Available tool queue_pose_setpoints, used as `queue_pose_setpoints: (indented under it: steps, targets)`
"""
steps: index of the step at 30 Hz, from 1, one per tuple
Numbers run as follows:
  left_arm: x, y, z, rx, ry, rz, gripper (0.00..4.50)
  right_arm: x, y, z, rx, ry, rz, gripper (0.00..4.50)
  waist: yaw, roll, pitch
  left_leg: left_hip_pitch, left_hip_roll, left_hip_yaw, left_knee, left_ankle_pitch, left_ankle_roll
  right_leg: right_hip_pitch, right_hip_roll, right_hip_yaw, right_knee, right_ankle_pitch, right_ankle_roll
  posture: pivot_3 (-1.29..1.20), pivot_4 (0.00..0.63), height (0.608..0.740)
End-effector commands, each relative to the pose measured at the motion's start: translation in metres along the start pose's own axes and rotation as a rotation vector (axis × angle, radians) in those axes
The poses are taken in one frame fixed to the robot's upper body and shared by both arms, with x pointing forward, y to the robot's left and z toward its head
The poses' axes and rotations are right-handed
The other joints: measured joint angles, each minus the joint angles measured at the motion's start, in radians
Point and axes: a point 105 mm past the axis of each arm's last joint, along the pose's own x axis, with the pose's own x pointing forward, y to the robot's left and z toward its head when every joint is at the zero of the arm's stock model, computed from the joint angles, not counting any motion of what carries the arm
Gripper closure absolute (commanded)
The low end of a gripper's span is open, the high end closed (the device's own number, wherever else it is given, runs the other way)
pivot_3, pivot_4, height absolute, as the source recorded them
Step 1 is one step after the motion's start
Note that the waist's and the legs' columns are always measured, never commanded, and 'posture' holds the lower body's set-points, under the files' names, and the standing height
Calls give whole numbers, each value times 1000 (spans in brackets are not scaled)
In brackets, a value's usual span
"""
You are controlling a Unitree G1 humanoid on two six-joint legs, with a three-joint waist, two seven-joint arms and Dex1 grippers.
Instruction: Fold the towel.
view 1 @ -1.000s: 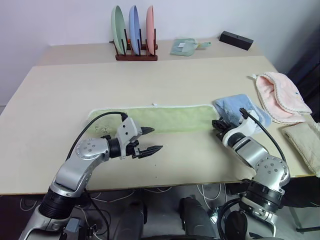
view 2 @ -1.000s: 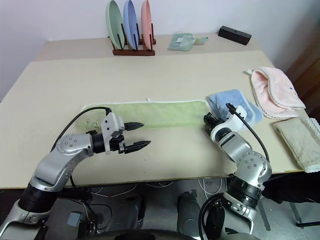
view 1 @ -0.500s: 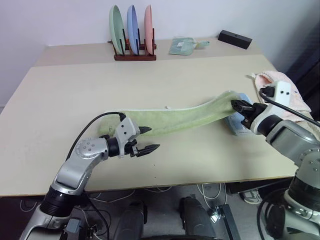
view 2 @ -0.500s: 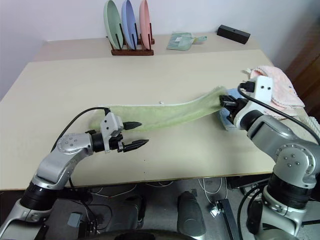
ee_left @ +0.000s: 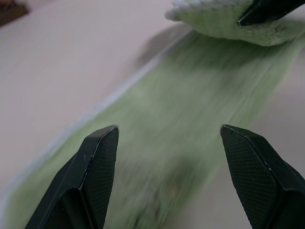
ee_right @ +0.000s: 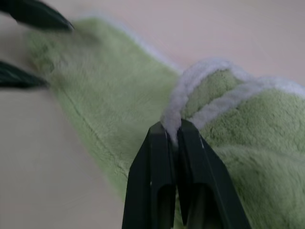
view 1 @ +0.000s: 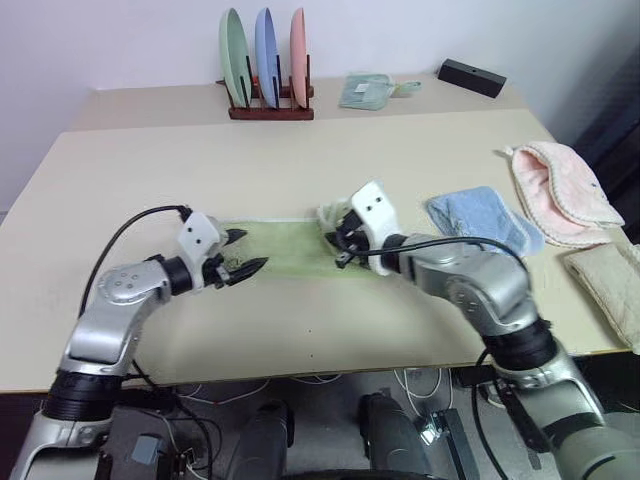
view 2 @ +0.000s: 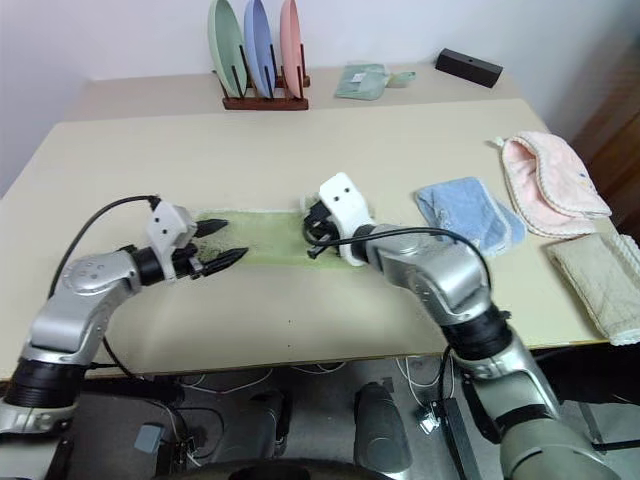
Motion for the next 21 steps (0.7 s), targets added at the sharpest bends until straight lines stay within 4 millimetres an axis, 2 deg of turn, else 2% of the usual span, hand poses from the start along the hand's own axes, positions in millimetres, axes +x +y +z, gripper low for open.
queue_pose_setpoints:
  steps: [1,7,10,16,20,21]
  targets:
    - [-10,4,8,41,-14,22,1029,7,6,14,-55,-56,29,4469,3,0,0,0,0,0,0,0,0,0,0,0,0,0,0,0,150,740]
    - [-12,-1,5,29,-11,30,1029,10,15,14,-65,-64,75,4469,0,0,0,0,0,0,0,0,0,0,0,0,0,0,0,0,150,740]
    - [-11,-3,4,23,-8,29,1029,2,15,17,-49,-90,103,3547,-1,0,0,0,0,0,0,0,0,-1,0,0,0,0,0,0,150,740]
    - [-12,-2,1,16,-1,30,1029,-30,9,24,-161,-155,95,664,2,0,0,0,0,0,0,0,0,-1,0,0,0,0,0,0,150,740]
    - [-12,0,-1,11,3,36,1029,-55,-10,38,-144,-253,34,664,2,-1,0,0,0,0,-1,0,0,-1,0,0,0,0,0,0,150,740]
    - [-12,-1,-1,7,5,33,1029,-56,-23,39,-121,-258,-19,969,0,-1,0,0,0,0,0,0,0,-1,0,0,0,0,0,0,150,740]
